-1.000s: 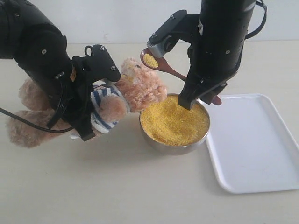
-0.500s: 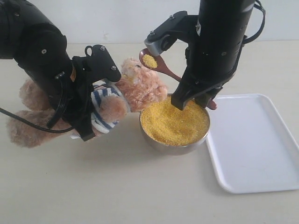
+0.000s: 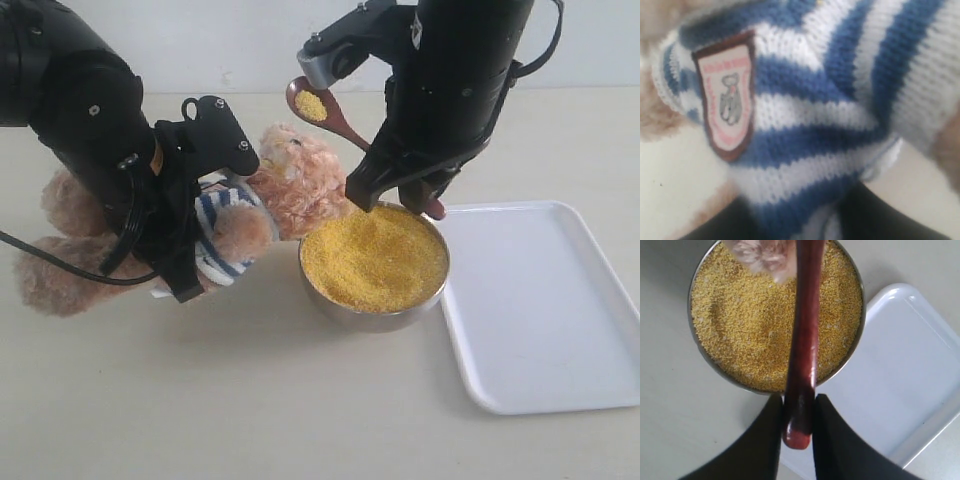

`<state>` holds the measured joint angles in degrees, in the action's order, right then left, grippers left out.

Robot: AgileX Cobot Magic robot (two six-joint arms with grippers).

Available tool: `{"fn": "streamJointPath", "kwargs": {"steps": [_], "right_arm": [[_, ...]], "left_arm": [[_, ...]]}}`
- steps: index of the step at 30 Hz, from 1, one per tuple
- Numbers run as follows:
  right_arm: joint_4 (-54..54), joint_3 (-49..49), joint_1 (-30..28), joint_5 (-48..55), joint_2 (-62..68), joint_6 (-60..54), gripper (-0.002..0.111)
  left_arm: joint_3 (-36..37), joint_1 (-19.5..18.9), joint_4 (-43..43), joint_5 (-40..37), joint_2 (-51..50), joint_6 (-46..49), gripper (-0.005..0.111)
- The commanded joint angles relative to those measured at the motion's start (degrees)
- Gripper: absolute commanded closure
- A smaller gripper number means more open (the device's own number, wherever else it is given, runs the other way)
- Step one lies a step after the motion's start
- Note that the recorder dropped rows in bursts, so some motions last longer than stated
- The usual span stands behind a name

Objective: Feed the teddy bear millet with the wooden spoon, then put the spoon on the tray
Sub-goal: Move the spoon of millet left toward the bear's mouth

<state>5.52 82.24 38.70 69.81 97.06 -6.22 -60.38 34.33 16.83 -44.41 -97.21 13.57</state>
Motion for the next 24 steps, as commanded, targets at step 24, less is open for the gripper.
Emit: {"fn": "streamJointPath", "kwargs": {"steps": [24], "right_arm": [[-5.5,4.8,0.2,0.2,5.0,0.2,0.109]], "left_arm": [[-0.5,0.2,-0.4,3.0,0.3,0.4,0.103]]}}
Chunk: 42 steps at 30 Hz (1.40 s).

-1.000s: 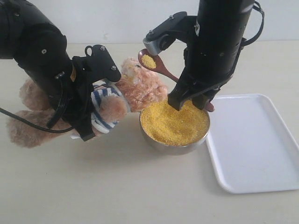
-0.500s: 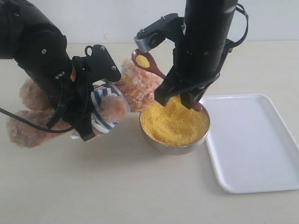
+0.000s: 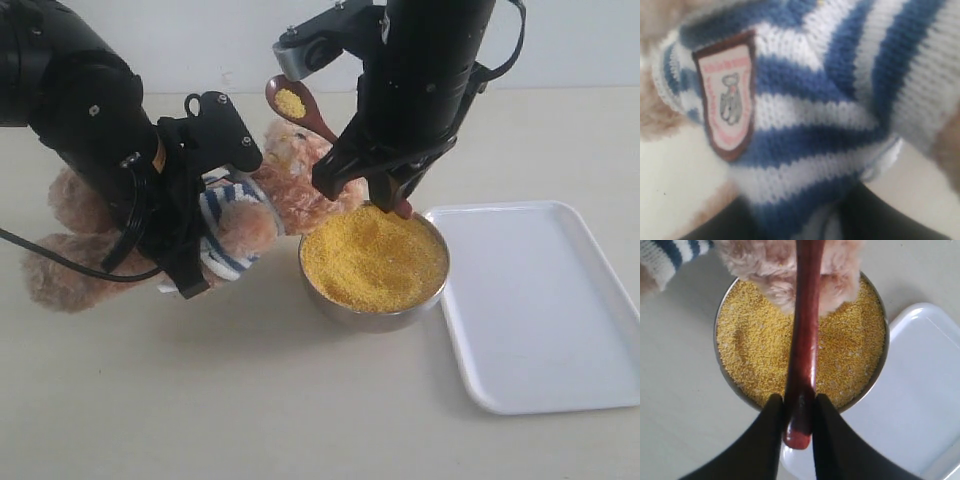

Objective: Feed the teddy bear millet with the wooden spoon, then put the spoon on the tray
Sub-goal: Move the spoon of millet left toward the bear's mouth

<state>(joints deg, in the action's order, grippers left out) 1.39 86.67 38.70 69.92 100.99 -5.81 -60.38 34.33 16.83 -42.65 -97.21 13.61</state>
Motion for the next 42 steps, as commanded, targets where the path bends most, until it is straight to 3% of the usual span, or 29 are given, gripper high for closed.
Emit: {"fn": "streamJointPath", "kwargs": {"steps": [1,35,42], "right_arm": [[-1.4,0.4,0.5,0.0,1.5,-0.2,0.109],[12.7,0.4,2.5,0.0,5.5,2.5,0.109],[13.7,0.4,5.3,0.0,5.5,2.5,0.109]], "left_arm": [[-0.5,0.2,-0.4,1.2,0.3,0.4,0.103],[-0.5,0.2,0.0,1.5,0.3,0.3,0.103],[-0.5,0.2,0.0,1.7,0.3,0.3,0.103]]}}
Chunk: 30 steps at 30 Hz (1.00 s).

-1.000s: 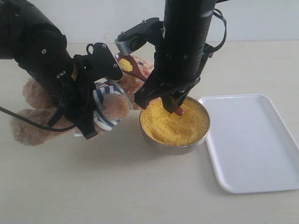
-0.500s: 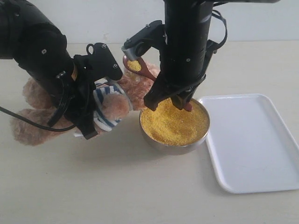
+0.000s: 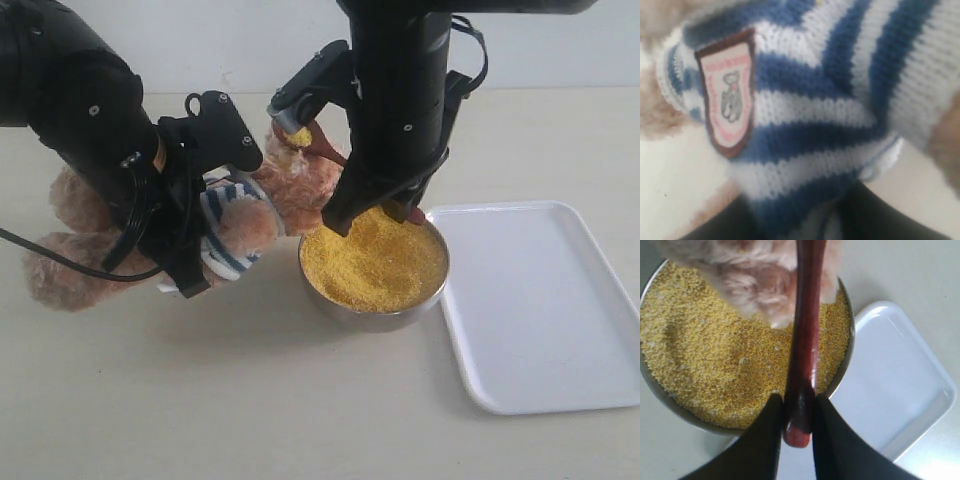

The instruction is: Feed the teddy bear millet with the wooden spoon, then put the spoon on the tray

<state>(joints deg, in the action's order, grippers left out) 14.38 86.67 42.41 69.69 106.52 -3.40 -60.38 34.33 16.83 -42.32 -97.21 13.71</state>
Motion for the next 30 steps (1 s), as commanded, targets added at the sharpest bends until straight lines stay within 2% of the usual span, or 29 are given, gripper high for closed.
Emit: {"fn": "streamJointPath", "kwargs": {"steps": [1,22,26,30], "right_arm": [[0.8,0.4,2.0,0.3,0.0,0.1,0.109],[5.6,0.4,2.3,0.3,0.0,1.9,0.109],[6.7,0.4,4.4,0.3,0.2,1.8,0.109],[12.2,0.4,6.8,0.3,2.1,3.4,0.109]], "left_arm": [[-0.5,0.2,0.0,1.3,0.3,0.1,0.103],[-0.5,0.2,0.0,1.3,0.3,0.1,0.103],[-0.5,0.2,0.0,1.4,0.3,0.1,0.103],[-0.5,0.2,0.0,0.7,0.3,0.1,0.103]]}}
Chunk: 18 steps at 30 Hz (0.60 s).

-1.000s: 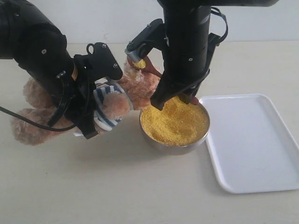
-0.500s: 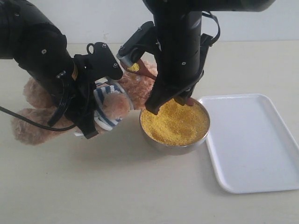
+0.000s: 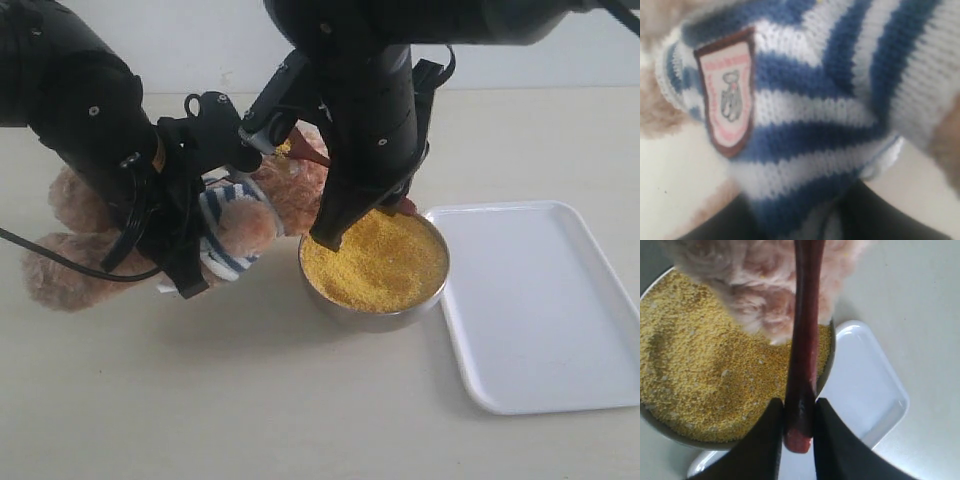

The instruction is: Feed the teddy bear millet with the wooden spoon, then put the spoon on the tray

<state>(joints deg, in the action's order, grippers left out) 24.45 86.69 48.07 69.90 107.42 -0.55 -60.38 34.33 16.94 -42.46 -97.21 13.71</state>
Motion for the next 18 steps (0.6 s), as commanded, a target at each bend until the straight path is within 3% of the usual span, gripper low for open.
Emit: {"fn": "streamJointPath", "kwargs": {"steps": [1,18], "right_arm": [[2.7,0.4,1.1,0.1,1.3,0.5,0.109],[3.6,0.5,2.2,0.1,1.3,3.1,0.109]], "left_arm": [[-0.5,0.2,-0.1,0.6,0.3,0.1,0.103],[-0.5,0.2,-0.1,1.3,0.3,0.1,0.103]]}}
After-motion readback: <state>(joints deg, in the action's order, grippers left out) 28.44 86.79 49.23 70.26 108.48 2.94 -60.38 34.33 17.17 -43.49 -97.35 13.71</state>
